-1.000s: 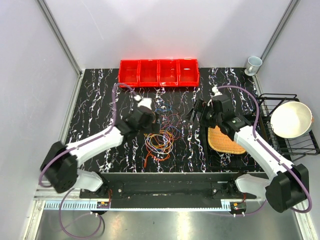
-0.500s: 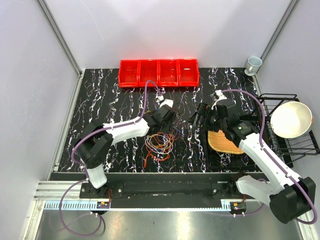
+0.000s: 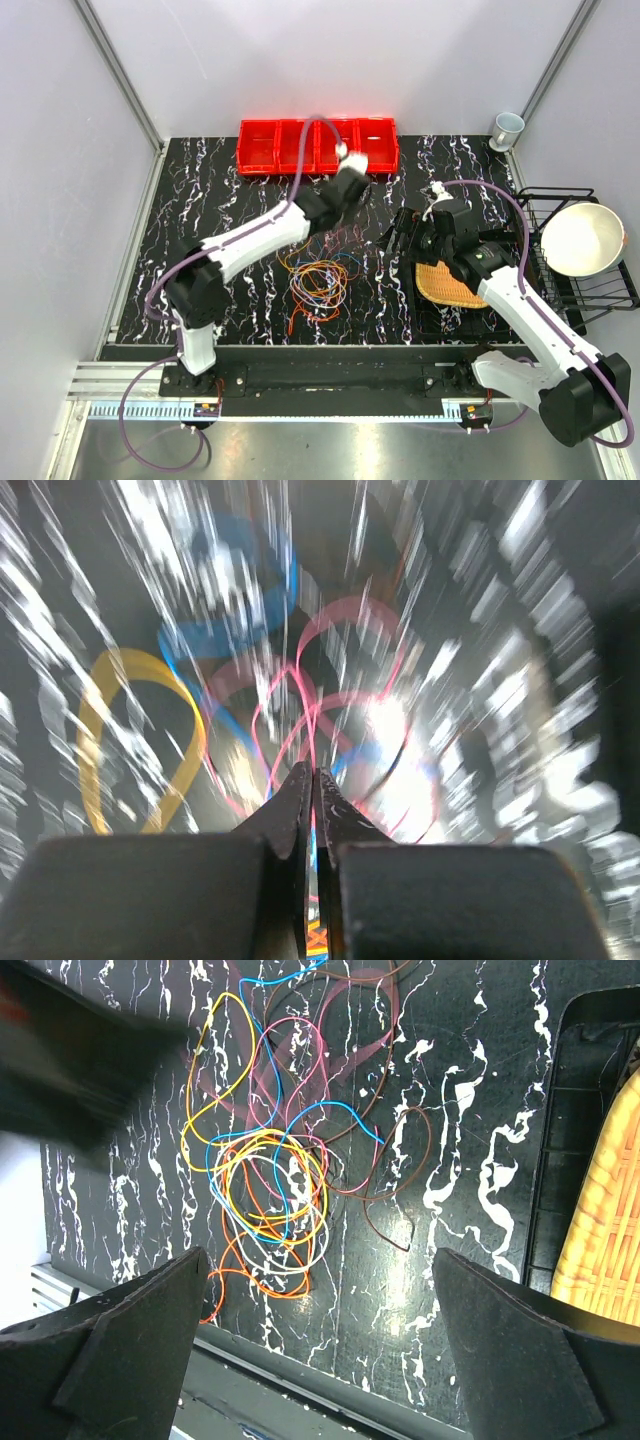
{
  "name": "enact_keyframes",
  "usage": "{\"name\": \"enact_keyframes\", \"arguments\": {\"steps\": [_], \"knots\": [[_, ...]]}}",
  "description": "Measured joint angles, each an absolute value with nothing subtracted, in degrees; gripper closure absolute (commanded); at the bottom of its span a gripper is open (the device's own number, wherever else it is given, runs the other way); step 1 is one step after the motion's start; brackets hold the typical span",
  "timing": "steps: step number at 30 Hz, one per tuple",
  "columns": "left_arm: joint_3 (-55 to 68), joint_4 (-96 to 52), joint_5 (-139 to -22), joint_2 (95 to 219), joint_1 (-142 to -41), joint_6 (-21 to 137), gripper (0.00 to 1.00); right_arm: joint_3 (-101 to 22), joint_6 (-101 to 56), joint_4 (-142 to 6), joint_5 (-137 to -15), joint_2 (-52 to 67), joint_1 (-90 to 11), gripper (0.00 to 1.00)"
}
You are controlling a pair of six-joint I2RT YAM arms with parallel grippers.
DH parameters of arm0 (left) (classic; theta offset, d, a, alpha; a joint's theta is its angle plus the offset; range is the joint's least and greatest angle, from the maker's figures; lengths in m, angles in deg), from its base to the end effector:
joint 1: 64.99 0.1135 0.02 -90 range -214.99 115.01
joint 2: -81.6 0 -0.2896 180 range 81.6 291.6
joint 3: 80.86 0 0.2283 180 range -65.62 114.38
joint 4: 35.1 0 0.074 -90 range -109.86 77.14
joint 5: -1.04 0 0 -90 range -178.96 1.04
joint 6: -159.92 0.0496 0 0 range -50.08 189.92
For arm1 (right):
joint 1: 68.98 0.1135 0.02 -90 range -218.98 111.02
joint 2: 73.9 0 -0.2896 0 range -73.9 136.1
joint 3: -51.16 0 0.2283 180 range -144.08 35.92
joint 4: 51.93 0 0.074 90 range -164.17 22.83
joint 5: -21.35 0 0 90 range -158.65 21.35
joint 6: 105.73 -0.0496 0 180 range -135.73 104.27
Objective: Untangle the cables
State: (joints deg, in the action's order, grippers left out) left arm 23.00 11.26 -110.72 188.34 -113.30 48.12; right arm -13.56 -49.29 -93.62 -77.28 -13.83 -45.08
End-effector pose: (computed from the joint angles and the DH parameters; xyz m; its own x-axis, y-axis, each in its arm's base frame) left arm 0.2863 -0.2938 0.2884 -0.6655 0.2287 -0.7105 0.3074 0.9514 0.0183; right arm 0.1810 0.0883 0.3089 -0.7409 0.2695 -0.6152 -0.1206 0.8477 0.5166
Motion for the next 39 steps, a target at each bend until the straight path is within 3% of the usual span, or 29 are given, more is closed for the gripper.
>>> {"name": "enact_keyframes", "arguments": {"steps": [8,11,18,27,39], "knots": [[63.8,19.4,-115.1,181.3,-113.1,57.5,1.00,-13.6,-49.7,-94.5,-76.6,-15.6,-45.1,0.00],[65.3,18.3,-114.7,171.9,-113.1,59.0,1.00,-14.1,-49.7,-95.0,-75.7,-16.8,-45.1,0.00],[37.4,8.4,-114.0,148.4,-112.9,58.9,1.00,-15.4,-50.0,-94.9,-75.7,-19.1,-45.1,0.00],[0.0,4.7,-105.8,150.0,-112.9,50.9,1.00,-15.4,-51.5,-94.1,-79.1,-21.2,-45.1,0.01],[-6.7,-1.7,-102.2,154.9,-112.6,40.1,1.00,-7.8,-56.7,-88.3,-85.3,-17.5,-45.1,0.07]]}}
